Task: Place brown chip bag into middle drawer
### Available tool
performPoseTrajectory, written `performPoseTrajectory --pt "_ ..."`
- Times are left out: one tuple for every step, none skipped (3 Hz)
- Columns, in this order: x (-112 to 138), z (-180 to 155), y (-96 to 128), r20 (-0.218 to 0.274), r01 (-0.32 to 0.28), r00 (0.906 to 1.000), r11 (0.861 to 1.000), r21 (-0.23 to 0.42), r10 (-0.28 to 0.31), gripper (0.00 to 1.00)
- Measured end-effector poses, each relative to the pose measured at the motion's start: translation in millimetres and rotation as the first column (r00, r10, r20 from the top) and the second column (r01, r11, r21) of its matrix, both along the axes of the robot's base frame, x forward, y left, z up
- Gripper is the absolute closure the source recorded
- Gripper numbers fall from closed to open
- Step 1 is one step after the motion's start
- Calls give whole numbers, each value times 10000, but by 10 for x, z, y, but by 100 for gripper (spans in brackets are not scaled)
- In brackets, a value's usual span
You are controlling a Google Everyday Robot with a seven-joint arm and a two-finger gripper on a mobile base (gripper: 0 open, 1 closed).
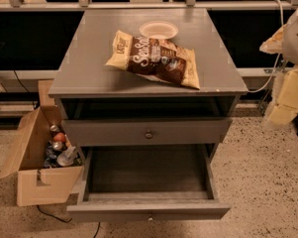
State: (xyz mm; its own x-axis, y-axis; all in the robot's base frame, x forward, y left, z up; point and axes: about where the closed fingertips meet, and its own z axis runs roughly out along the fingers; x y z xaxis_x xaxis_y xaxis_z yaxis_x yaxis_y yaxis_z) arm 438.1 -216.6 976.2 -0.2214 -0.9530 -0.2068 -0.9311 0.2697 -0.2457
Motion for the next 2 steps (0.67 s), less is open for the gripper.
performPoseTrajectory --pt "1 0 0 2 0 10000 10000 4 0 0" --pt "53 -9 19 150 -18 9999 9993 365 12 0"
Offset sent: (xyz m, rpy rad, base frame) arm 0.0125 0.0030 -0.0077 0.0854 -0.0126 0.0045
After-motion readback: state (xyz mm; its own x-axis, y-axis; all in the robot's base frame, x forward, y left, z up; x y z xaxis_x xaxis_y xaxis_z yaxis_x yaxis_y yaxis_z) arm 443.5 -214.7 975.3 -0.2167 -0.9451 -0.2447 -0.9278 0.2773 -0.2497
